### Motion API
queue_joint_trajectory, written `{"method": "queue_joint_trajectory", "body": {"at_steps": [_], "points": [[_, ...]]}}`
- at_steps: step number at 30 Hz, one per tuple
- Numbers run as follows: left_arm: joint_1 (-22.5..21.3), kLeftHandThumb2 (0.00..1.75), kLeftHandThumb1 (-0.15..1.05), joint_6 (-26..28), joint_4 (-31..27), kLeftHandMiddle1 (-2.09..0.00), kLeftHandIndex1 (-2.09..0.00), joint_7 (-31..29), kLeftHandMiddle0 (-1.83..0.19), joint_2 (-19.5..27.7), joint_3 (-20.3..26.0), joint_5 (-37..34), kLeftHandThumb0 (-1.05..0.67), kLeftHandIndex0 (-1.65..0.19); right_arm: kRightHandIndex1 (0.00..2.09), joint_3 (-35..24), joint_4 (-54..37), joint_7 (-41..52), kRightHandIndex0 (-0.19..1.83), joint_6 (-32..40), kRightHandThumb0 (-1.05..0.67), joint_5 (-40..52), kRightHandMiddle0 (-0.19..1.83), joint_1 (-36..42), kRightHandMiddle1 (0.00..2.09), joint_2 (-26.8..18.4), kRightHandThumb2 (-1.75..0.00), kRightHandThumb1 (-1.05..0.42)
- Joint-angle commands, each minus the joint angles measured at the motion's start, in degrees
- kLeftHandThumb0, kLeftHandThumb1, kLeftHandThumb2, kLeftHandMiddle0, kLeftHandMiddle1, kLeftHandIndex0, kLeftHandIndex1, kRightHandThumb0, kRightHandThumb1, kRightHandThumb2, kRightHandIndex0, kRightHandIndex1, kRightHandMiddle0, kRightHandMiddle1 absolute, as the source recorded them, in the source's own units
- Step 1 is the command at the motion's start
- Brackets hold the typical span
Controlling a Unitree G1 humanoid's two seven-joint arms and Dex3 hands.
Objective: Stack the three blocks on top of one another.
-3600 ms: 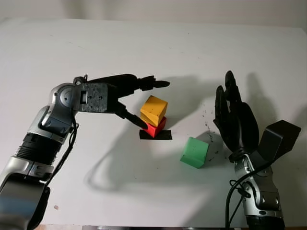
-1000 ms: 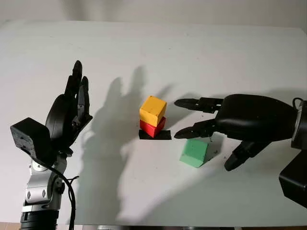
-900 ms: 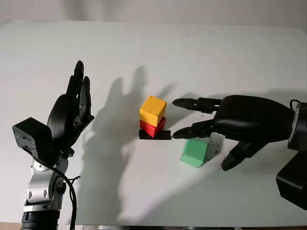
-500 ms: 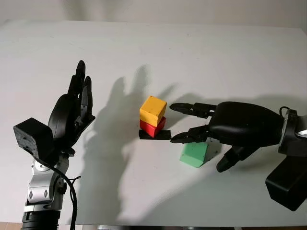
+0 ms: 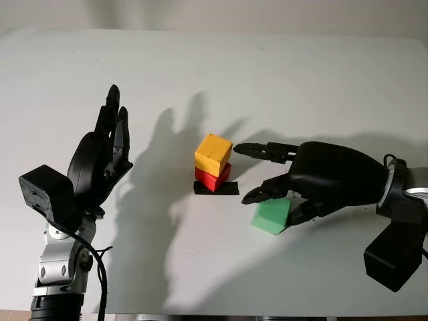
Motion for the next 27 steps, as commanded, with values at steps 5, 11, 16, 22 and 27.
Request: {"method": "queue_joint_trajectory", "body": {"at_steps": [5,11,16,22,27], "points": [[0.8,0.7,1.05,0.0,-0.7,0.0,0.0,-0.1,0.19,0.5,0.0,0.2,-0.79,0.19,0.08,0.8,-0.1,0.5,0.24,0.8,-0.31,0.2,0.8,-0.4,0.76,-0.6,-0.05,-0.88],[0.5,0.69,1.05,-0.1,-0.1,0.0,0.0,-0.4,0.19,0.3,0.1,-0.2,-0.77,0.19,0.08,-0.1,-2.9,4.3,0.28,6.0,-0.34,3.4,0.84,0.8,0.68,-2.0,-0.05,-0.85],[0.2,0.69,1.05,-0.5,0.4,0.0,0.0,-0.5,0.19,0.2,0.2,-0.2,-0.76,0.19,0.06,-1.9,-6.7,10.6,0.26,15.1,-0.34,9.0,0.86,1.6,0.63,-4.7,-0.05,-0.85],[0.0,0.7,1.05,-1.3,1.1,0.0,0.0,-0.4,0.19,0.4,0.3,0.2,-0.76,0.19,0.05,-4.2,-5.3,13.7,0.24,21.3,-0.32,12.5,0.81,-2.7,0.7,-5.9,-0.06,-0.87],[-0.1,0.71,1.05,-0.8,0.7,0.0,0.0,-0.1,0.19,0.3,0.0,0.1,-0.76,0.19,0.07,-3.7,-1.9,16.1,0.27,25.6,-0.33,12.9,0.7,-11.7,0.84,-5.5,-0.05,-0.89]]}}
